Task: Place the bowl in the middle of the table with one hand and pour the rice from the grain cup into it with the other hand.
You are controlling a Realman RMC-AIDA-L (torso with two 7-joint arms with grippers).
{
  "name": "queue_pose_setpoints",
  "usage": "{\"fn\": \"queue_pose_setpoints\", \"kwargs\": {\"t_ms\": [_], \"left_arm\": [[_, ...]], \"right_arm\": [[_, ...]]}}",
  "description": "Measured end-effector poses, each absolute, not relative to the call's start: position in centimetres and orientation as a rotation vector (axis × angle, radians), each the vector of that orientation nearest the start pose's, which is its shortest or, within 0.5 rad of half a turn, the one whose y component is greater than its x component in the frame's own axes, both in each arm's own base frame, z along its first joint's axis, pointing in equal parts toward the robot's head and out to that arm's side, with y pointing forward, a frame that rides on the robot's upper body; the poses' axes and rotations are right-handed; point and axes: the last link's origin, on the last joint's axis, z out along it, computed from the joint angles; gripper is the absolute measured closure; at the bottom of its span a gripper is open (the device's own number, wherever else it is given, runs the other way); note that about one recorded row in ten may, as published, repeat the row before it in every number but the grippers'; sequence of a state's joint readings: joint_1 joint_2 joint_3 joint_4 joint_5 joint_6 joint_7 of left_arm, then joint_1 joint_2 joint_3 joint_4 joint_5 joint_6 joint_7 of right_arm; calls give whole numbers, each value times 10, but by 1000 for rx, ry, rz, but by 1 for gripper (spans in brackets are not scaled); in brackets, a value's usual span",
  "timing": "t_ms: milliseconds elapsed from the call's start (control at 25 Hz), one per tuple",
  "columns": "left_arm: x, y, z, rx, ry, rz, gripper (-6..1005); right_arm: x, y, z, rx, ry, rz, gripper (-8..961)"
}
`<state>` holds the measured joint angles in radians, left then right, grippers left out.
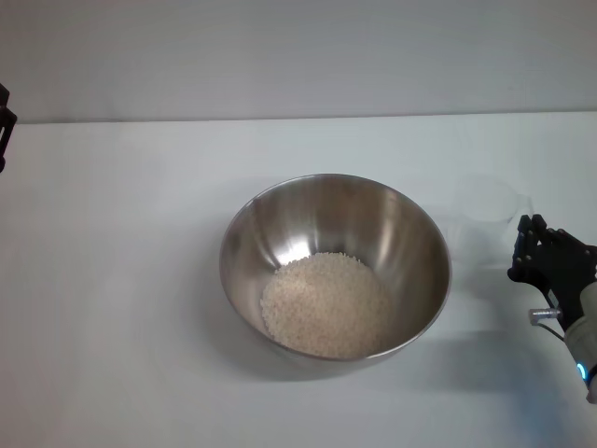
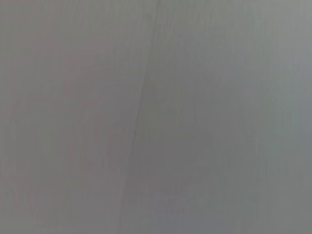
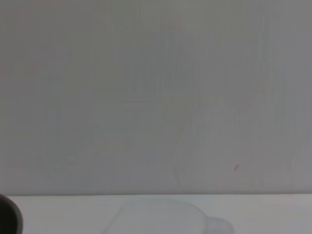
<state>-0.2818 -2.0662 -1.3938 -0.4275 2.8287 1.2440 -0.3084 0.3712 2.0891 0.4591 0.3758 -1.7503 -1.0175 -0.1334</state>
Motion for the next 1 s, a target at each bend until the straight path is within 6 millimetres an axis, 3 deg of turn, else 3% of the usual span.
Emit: {"fn": "queue_pose_setpoints", "kwargs": {"t_ms": [360, 560, 760, 1000], "left_arm": [[-308, 322, 36, -1426, -464, -997, 146], [-310, 320, 37, -1422, -464, -995, 144], [-311, 318, 37, -1420, -464, -991, 143], [-311, 316, 38, -1416, -456, -995, 142]], "right_arm": [[328, 285, -67, -1588, 701, 573, 879], [325, 265, -62, -1567, 643, 630, 879], [315, 251, -45, -1501, 514, 734, 879], [304, 254, -19, -1433, 347, 847, 880]]}}
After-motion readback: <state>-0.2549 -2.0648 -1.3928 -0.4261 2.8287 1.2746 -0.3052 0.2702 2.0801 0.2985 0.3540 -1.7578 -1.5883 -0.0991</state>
